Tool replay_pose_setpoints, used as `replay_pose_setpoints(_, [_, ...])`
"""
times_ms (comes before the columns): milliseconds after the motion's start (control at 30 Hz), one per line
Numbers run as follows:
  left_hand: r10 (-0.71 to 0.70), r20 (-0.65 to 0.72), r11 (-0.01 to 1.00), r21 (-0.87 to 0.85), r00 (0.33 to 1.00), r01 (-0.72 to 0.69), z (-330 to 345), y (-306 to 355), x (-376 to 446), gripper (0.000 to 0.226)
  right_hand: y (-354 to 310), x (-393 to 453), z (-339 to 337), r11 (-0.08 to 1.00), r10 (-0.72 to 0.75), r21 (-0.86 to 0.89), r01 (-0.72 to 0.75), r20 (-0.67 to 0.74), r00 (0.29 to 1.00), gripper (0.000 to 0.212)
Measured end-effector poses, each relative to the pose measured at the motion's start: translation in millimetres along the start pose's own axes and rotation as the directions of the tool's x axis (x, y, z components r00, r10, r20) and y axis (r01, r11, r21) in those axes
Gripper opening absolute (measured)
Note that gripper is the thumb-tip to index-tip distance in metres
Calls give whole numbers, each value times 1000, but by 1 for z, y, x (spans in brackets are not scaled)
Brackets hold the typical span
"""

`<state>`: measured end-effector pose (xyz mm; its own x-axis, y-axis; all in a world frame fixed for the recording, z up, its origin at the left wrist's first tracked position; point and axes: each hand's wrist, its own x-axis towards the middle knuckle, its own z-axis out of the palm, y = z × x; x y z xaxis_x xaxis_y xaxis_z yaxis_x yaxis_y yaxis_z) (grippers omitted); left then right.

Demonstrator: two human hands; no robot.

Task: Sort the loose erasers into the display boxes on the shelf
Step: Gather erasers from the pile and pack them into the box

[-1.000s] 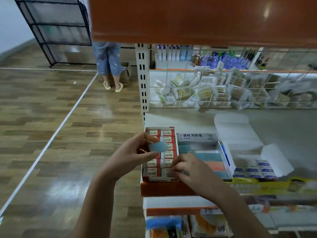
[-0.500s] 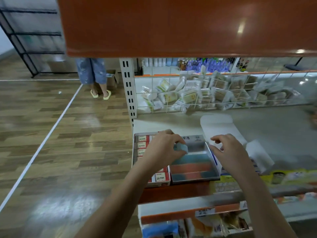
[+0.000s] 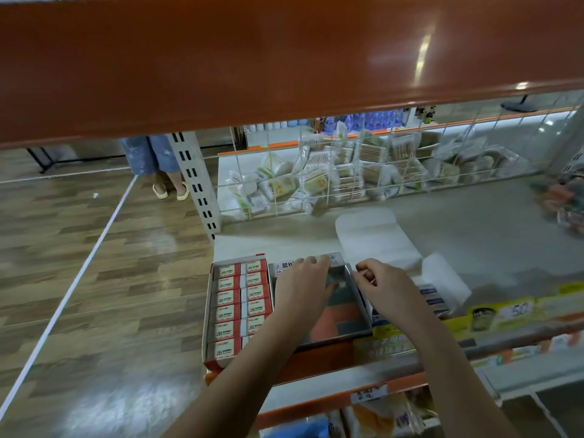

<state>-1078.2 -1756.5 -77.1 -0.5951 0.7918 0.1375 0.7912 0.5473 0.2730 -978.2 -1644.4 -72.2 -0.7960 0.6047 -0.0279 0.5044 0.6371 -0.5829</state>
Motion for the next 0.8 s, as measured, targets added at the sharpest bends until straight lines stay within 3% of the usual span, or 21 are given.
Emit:
replay_pose_setpoints(233, [-45, 156, 999, 24, 987, 42, 4, -7, -9, 36, 1, -6, 2, 1000, -22, 17, 22, 1, 1000, 33])
replay_pose_setpoints(433, [-71, 143, 996, -40, 987, 78, 0, -9, -9, 30, 3, -9, 2, 999, -36, 27, 37, -12, 999, 34])
replay_pose_setpoints(800, [-26, 107, 998, 68, 994, 19, 4, 0, -4, 28, 5, -7, 5, 999, -35, 34, 36, -30, 999, 32])
